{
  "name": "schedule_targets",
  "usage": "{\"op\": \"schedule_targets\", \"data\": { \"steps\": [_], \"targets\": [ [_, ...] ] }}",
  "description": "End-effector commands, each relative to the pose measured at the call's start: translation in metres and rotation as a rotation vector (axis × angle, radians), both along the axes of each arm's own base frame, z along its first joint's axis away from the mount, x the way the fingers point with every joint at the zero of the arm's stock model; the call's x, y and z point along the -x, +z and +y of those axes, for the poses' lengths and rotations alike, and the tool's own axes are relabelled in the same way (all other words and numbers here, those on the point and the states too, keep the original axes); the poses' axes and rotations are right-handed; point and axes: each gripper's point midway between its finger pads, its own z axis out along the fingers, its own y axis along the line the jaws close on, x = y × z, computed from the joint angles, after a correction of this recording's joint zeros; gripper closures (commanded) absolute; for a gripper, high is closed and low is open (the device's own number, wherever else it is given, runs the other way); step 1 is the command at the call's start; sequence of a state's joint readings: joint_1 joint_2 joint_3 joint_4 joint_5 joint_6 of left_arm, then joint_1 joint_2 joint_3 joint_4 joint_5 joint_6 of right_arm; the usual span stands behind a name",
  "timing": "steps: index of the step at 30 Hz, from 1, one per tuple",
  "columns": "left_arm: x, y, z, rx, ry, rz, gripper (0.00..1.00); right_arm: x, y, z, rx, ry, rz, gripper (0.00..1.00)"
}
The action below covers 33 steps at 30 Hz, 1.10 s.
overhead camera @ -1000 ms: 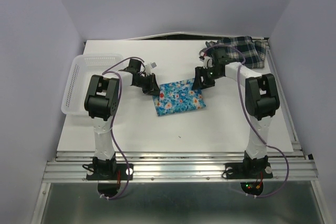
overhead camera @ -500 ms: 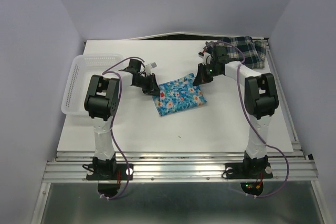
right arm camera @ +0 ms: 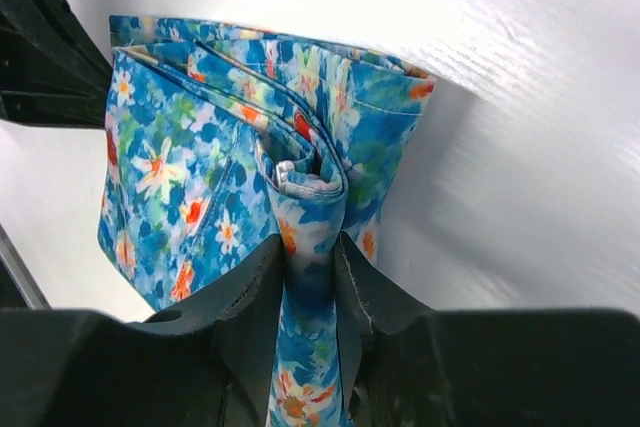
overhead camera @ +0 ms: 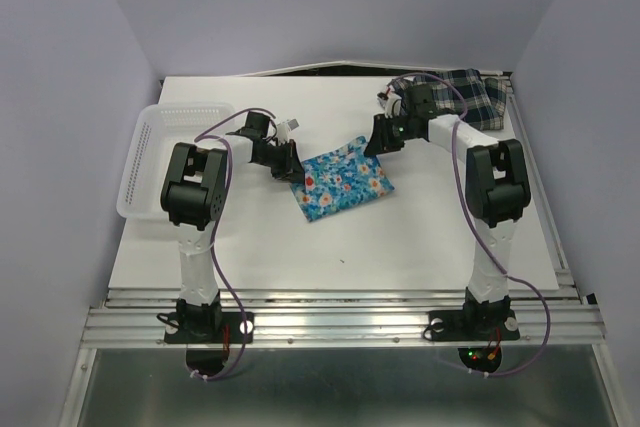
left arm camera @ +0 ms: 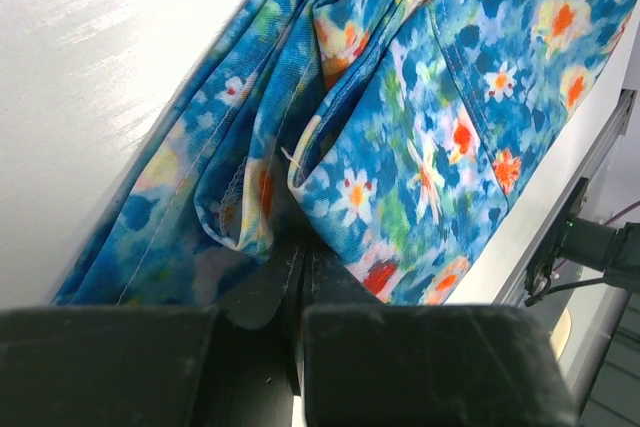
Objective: Fold and stack the skirts
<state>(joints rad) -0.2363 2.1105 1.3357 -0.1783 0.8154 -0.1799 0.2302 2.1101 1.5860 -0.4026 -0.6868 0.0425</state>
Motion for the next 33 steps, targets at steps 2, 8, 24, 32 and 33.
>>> {"op": "schedule_targets", "data": {
  "steps": [2, 8, 24, 32, 33],
  "targets": [
    [0.013, -0.031, 0.017, -0.138, 0.000, 0.047, 0.95, -0.019, 0.020, 0.000, 0.005, -0.009, -0.090, 0.77],
    [0.011, -0.031, 0.017, -0.138, 0.000, 0.045, 0.96, -0.021, 0.027, 0.004, -0.018, 0.017, -0.130, 0.99],
    [0.012, -0.037, 0.018, -0.150, -0.005, 0.060, 0.98, -0.055, -0.031, 0.023, -0.115, -0.015, -0.091, 0.99],
    [-0.009, 0.004, 0.021, -0.141, 0.039, -0.072, 0.87, -0.059, -0.071, 0.022, -0.063, -0.039, -0.056, 0.99],
    [-0.013, 0.013, 0.023, -0.143, 0.051, -0.095, 0.84, -0.059, -0.074, 0.021, -0.054, -0.039, -0.054, 0.99]
  ]
}}
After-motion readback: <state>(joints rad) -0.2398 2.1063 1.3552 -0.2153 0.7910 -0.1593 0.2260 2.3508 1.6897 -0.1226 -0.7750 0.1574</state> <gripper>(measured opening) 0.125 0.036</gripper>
